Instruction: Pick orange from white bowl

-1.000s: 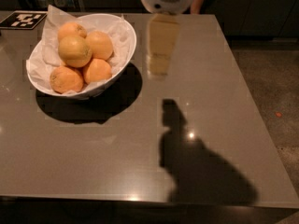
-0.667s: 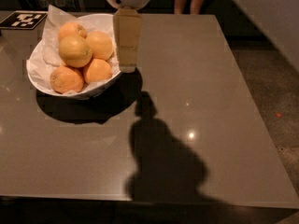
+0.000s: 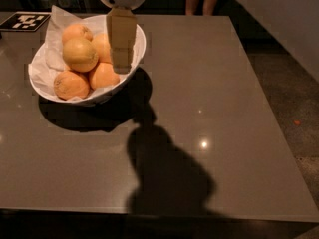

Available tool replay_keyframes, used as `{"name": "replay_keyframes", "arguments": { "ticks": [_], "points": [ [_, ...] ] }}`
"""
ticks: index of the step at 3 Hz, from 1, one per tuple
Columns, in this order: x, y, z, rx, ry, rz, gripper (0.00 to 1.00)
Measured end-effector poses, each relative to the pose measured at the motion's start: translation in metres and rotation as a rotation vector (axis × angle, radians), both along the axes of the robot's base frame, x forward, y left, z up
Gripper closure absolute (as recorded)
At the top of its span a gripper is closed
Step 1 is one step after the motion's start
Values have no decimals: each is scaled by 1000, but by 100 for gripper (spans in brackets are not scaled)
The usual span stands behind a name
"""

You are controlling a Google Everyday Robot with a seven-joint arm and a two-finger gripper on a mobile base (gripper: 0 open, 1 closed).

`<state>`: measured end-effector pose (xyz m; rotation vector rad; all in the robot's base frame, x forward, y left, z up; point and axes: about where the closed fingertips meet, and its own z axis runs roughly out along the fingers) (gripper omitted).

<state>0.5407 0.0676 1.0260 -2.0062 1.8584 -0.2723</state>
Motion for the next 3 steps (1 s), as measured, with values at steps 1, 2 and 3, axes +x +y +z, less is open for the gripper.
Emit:
{"name": "replay_keyframes", "arguments": {
  "ticks": [1,2,3],
  "points": [
    [21,23,-10,-4,18,-19,0],
    [37,44,-20,-11,50,-43,2],
    [45,65,-28,-27,66,-29,9]
  ]
}}
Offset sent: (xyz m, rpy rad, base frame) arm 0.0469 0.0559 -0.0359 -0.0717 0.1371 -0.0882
